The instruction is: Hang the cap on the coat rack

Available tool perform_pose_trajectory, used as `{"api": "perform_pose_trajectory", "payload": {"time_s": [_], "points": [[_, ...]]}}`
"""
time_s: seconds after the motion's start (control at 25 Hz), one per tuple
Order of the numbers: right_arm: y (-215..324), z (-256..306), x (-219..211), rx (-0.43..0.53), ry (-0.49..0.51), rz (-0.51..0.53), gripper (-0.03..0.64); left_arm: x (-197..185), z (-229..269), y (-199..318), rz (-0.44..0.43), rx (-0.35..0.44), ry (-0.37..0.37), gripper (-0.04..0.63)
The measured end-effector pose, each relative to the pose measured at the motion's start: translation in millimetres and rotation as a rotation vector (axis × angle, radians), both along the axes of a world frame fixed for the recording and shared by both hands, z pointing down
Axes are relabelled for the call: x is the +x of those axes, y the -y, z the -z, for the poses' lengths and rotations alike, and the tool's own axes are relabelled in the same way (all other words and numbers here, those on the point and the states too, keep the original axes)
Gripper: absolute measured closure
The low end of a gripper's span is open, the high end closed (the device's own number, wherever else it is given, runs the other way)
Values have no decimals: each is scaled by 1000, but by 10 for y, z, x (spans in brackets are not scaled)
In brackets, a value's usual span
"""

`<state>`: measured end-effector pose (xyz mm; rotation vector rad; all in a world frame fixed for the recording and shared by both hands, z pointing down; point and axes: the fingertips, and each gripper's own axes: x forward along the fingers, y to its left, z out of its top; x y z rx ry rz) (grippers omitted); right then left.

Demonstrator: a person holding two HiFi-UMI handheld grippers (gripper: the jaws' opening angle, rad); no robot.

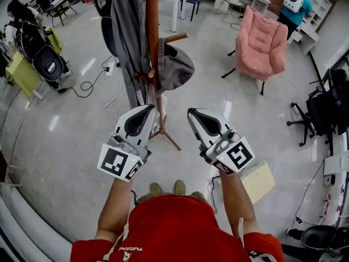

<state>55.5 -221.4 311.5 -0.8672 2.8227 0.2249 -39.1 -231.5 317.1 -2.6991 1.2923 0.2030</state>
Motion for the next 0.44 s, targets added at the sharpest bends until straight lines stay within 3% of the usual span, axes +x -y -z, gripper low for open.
{"api": "perform_pose_trajectory", "payload": {"time_s": [0.44], "points": [[113, -85, -2, -9, -5, 11, 594, 23, -67, 92, 1, -7, -1, 588]]}}
